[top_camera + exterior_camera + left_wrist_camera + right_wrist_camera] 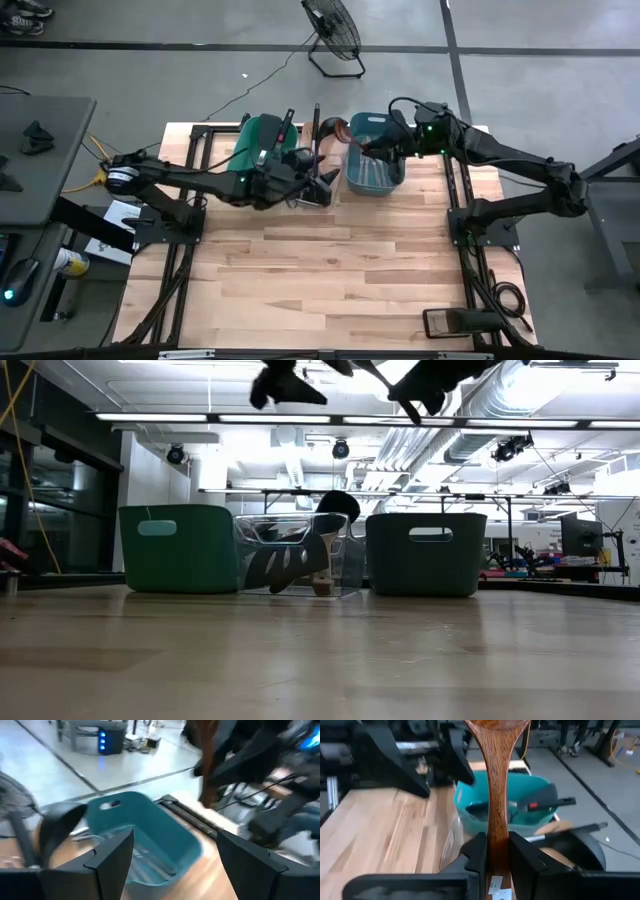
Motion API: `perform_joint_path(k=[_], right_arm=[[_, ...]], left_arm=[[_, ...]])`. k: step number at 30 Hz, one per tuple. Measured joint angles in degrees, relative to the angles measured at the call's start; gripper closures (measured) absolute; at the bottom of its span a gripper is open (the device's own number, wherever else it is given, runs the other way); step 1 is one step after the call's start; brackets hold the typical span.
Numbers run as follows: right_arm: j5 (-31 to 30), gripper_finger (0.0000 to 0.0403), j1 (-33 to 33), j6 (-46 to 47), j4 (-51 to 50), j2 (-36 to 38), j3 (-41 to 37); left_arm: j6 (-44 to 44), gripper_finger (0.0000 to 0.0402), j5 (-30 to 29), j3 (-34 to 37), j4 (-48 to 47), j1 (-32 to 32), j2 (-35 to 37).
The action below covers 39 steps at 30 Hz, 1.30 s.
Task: Pick & Place Kitchen Items
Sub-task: Put the brown serving spoon into the transparent bin
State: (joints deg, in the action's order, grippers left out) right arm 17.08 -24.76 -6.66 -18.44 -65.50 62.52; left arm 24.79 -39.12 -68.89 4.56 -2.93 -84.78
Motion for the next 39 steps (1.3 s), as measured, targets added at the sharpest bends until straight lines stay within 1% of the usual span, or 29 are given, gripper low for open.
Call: perform_joint_path(k=[3, 6, 8, 13, 18, 25, 29, 31, 36, 39], right_arm=[[1.1, 0.0353, -0.3, 2.1, 2.6, -0.9, 0.0], [4.1, 0.0353, -0.7, 3.0, 3.5, -2.3, 0.0], [4.5, 0.0353, -1.0, 3.0, 3.4, -3.5, 0.0], [4.3, 0.0353, -1.7, 5.3, 5.2, -6.3, 0.0], [4.2, 0.0353, -3.1, 8.4, 9.2, -6.8, 0.0], [4.5, 0.0353, -5.7, 9.9, 10.8, -6.9, 0.0], [5.7, 0.0353, -6.0, 10.1, 12.6, -6.9, 0.0], [5.9, 0.0353, -5.3, 10.0, 13.5, -7.4, 0.0], [6.5, 0.0353, -3.5, 10.2, 17.3, -9.6, 0.0], [4.3, 0.0353, -2.6, 11.1, 18.3, -10.5, 0.0]], left_arm=[[-3.6, 0.0121, 1.7, 0.1, 4.4, 2.5, -1.3], [-7.0, 0.0121, 4.9, 0.2, 6.6, 5.2, -1.5], [-7.6, 0.0121, 7.3, 0.1, 8.0, 6.9, -1.4], [-9.2, 0.0121, 16.4, 0.1, 9.6, 11.0, -1.4], [-9.5, 0.0121, 26.1, 0.1, 9.5, 14.9, -1.4], [-10.2, 0.0121, 34.6, 0.1, 10.4, 18.7, -1.4], [-11.1, 0.0121, 35.8, 0.1, 12.9, 19.6, -1.4], [-11.7, 0.0121, 35.9, 0.1, 13.3, 19.7, -1.4], [-11.4, 0.0121, 38.3, 0.1, 15.0, 20.3, -1.4], [-11.7, 0.0121, 38.3, 0.1, 15.5, 20.3, -1.4]])
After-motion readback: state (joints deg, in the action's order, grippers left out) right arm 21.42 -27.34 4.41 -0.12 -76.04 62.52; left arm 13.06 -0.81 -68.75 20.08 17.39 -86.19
